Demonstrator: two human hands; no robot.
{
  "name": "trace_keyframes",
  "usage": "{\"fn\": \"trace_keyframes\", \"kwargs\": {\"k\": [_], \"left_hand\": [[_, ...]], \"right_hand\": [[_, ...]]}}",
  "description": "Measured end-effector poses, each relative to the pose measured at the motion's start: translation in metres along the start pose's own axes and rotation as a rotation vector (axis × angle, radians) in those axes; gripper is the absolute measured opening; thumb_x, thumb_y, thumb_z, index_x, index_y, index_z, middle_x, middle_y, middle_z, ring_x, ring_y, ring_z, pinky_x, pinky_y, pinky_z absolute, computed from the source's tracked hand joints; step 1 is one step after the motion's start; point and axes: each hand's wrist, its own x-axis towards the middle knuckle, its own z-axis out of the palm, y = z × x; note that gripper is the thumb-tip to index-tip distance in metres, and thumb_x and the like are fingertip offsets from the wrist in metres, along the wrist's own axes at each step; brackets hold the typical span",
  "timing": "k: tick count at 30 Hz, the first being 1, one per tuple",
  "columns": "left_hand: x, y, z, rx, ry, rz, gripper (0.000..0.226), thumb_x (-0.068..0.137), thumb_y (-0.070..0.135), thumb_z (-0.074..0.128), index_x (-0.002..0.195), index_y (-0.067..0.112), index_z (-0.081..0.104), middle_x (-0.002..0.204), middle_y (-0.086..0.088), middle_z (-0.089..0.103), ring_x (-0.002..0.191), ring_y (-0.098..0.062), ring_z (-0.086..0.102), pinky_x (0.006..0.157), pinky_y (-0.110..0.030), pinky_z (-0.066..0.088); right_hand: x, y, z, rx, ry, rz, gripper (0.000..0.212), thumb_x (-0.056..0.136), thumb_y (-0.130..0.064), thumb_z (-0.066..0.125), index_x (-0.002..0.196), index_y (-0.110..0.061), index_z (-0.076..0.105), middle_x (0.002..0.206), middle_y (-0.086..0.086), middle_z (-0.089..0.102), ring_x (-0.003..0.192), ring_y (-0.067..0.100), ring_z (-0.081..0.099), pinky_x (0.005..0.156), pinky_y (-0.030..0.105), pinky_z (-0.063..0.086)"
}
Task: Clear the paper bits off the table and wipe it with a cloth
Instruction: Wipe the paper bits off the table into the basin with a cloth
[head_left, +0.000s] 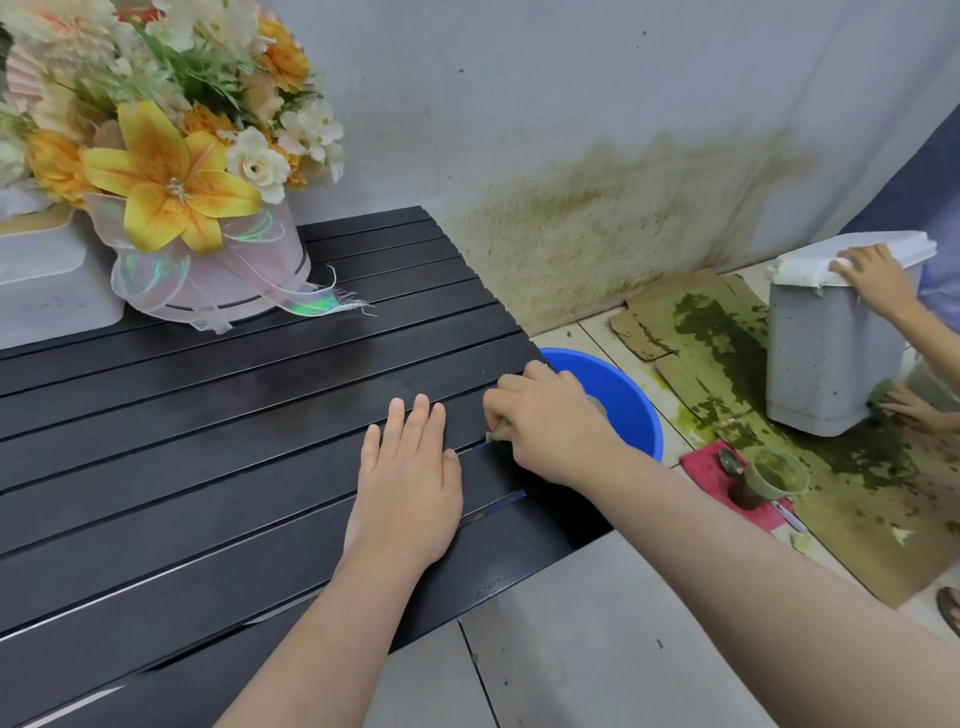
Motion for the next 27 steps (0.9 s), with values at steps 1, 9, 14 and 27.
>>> {"fn": "trace_keyframes", "kwargs": {"k": [1, 9, 14, 27], "left_hand": [[0.0, 0.0, 0.0, -0.006, 0.001, 0.0, 0.052, 0.097, 0.029, 0.019, 0.147, 0.019, 0.008, 0.159, 0.003, 0.002, 0.145, -0.018, -0.007, 0.117, -0.037, -0.004], [0.003, 0.0, -0.003, -0.091, 0.011, -0.009, 0.05, 0.097, 0.021, 0.025, 0.146, 0.016, 0.017, 0.157, 0.002, 0.012, 0.145, -0.017, -0.001, 0.117, -0.036, -0.002], [-0.005, -0.005, -0.024, -0.535, 0.099, -0.193, 0.039, 0.093, 0.011, 0.035, 0.13, 0.021, 0.043, 0.147, -0.001, 0.037, 0.141, -0.015, 0.022, 0.103, -0.024, 0.023], [-0.022, -0.022, -0.01, 0.08, -0.03, -0.057, 0.054, 0.097, 0.037, 0.012, 0.148, 0.021, 0.004, 0.159, 0.005, -0.001, 0.145, -0.016, -0.008, 0.118, -0.038, -0.002]], "right_hand": [[-0.001, 0.008, -0.004, 0.0, -0.015, 0.048, 0.02, 0.084, -0.015, 0.055, 0.077, -0.029, 0.042, 0.089, -0.01, 0.049, 0.085, 0.015, 0.033, 0.07, 0.031, 0.024], [-0.005, -0.018, 0.01, 0.023, 0.091, 0.035, 0.012, 0.081, -0.013, 0.055, 0.085, -0.023, 0.052, 0.095, -0.004, 0.055, 0.091, 0.022, 0.04, 0.067, 0.033, 0.025], [-0.005, 0.026, -0.002, 0.108, -0.012, 0.258, 0.012, 0.086, -0.019, 0.056, 0.079, -0.027, 0.051, 0.098, -0.003, 0.056, 0.091, 0.02, 0.039, 0.076, 0.036, 0.038], [-0.061, -0.009, 0.018, -0.031, 0.121, 0.258, 0.036, 0.094, -0.041, 0.041, 0.128, -0.043, 0.048, 0.148, -0.014, 0.037, 0.134, 0.025, 0.035, 0.1, 0.049, 0.03]]}}
